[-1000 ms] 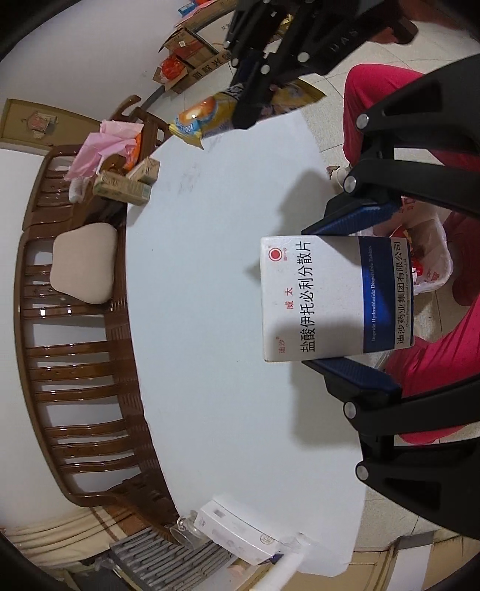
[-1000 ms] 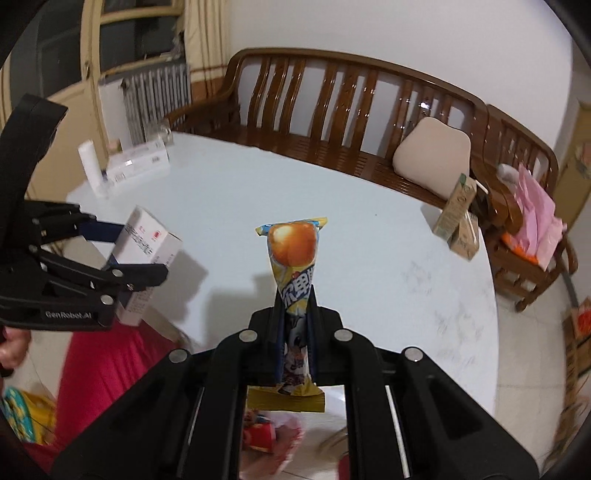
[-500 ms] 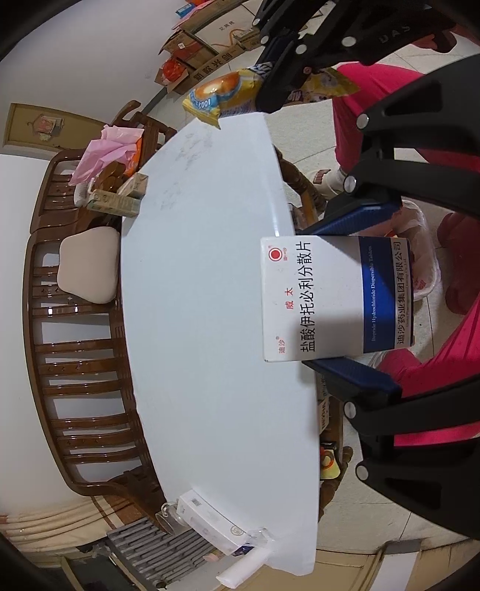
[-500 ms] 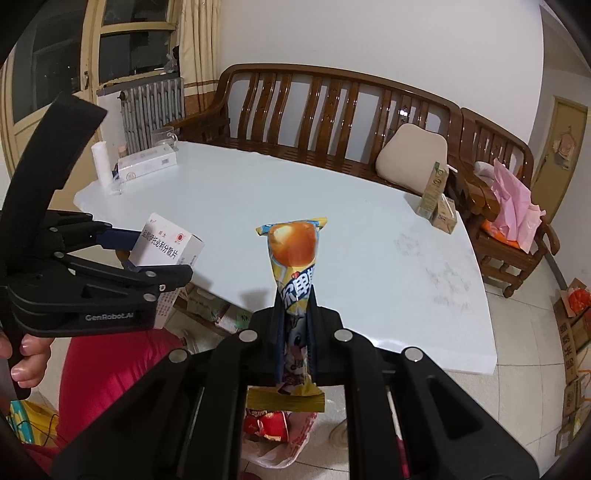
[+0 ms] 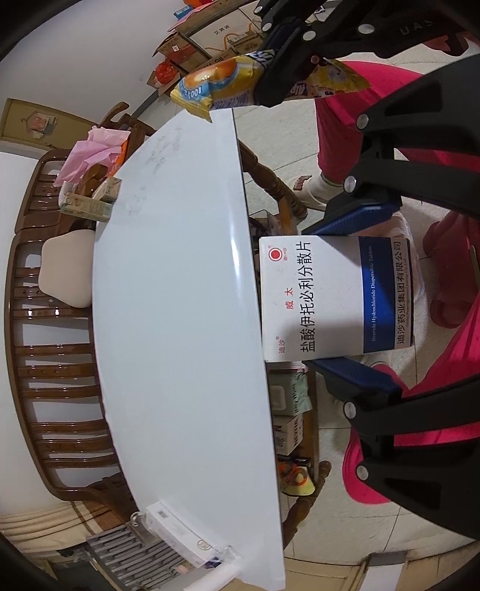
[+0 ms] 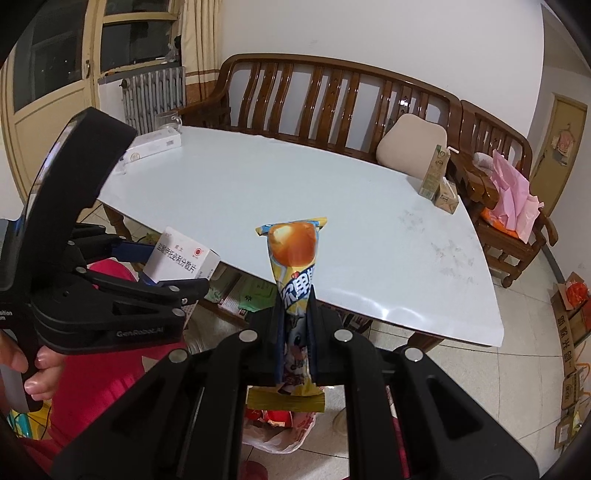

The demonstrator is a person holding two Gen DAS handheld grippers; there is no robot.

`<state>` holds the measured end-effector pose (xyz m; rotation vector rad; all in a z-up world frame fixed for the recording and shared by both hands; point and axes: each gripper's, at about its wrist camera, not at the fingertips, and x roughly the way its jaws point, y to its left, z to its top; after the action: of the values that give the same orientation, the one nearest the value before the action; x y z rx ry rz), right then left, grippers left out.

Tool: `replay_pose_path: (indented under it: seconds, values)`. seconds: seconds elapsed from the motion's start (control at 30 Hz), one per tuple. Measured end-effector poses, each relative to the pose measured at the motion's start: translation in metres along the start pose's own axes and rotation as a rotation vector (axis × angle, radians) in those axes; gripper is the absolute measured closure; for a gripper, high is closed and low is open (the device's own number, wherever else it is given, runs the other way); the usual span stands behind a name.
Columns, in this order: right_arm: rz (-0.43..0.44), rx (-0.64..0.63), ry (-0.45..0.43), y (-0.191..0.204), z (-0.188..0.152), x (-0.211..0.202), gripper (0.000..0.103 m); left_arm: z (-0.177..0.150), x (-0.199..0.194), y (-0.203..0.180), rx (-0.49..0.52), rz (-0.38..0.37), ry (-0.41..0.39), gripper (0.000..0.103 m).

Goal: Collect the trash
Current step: 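Carry the medicine box and snack wrapper down toward the plastic bag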

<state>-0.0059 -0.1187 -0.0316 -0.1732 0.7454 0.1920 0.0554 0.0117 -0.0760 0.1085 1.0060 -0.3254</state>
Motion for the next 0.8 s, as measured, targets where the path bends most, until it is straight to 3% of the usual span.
replay_pose_path:
  seconds: [0.5, 0.8]
  values:
    - [0.044, 0.032, 0.11, 0.006, -0.034, 0.035, 0.093, -0.026, 0.046, -0.005, -0.003, -0.026, 0.11, 0.043]
    - [0.055, 0.055, 0.187, 0.002, -0.053, 0.065, 0.093, -0.041, 0.09, -0.006, -0.026, -0.031, 0.217, 0.043]
